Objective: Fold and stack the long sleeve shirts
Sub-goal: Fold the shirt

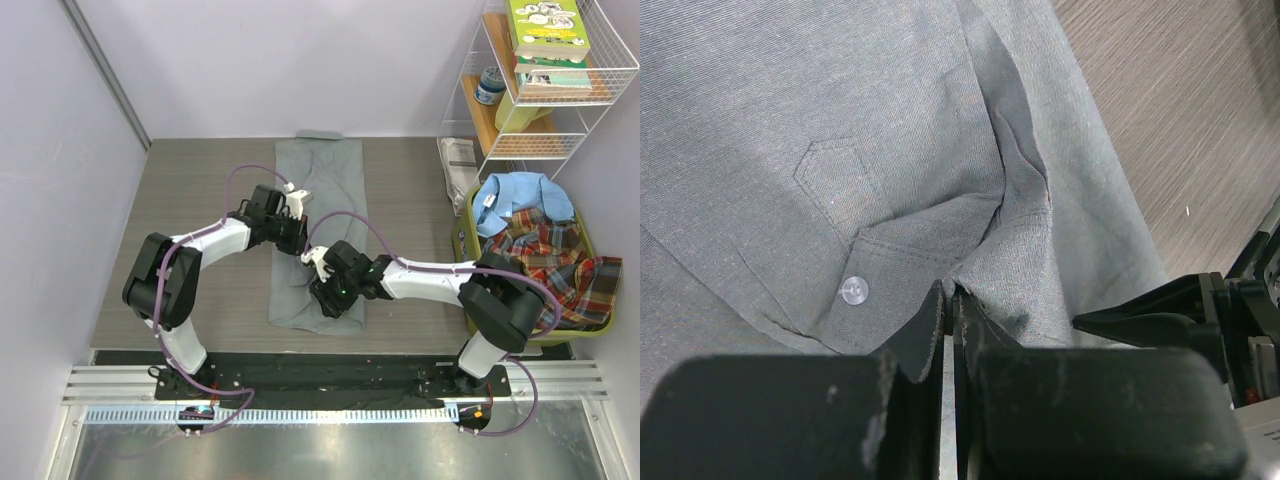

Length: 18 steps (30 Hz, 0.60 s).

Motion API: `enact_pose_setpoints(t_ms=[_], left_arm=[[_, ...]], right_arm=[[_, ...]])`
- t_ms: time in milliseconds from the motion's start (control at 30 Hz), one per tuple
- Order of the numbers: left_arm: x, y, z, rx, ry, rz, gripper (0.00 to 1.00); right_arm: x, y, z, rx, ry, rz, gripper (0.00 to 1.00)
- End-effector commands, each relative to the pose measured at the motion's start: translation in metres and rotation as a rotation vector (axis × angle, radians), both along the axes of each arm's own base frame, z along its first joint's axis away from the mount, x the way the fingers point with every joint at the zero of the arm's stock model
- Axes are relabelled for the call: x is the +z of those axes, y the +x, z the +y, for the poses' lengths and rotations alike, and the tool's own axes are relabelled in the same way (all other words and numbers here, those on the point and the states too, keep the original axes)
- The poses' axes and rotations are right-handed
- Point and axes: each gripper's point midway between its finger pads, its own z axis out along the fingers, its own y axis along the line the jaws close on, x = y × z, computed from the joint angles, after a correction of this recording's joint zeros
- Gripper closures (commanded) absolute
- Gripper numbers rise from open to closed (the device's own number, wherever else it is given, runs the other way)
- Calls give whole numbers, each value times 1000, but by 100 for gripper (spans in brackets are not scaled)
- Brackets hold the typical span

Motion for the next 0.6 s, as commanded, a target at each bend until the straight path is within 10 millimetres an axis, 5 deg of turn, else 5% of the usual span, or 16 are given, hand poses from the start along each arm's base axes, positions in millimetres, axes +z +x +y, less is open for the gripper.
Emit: enact_pose_setpoints(t_ms=[0, 167, 333, 567], left_arm=[[3, 5, -1, 3, -30, -16, 100], [4, 6, 1, 7, -31, -19, 100], [3, 7, 1, 6, -32, -13, 100], [2, 5, 1, 5, -33, -7, 100]], right_arm=[[2, 14, 10, -31, -1, -39, 50], [1, 13, 11, -28, -9, -26, 64], [9, 15, 12, -20, -14, -31, 90], [40, 17, 20, 6, 43, -59, 99]])
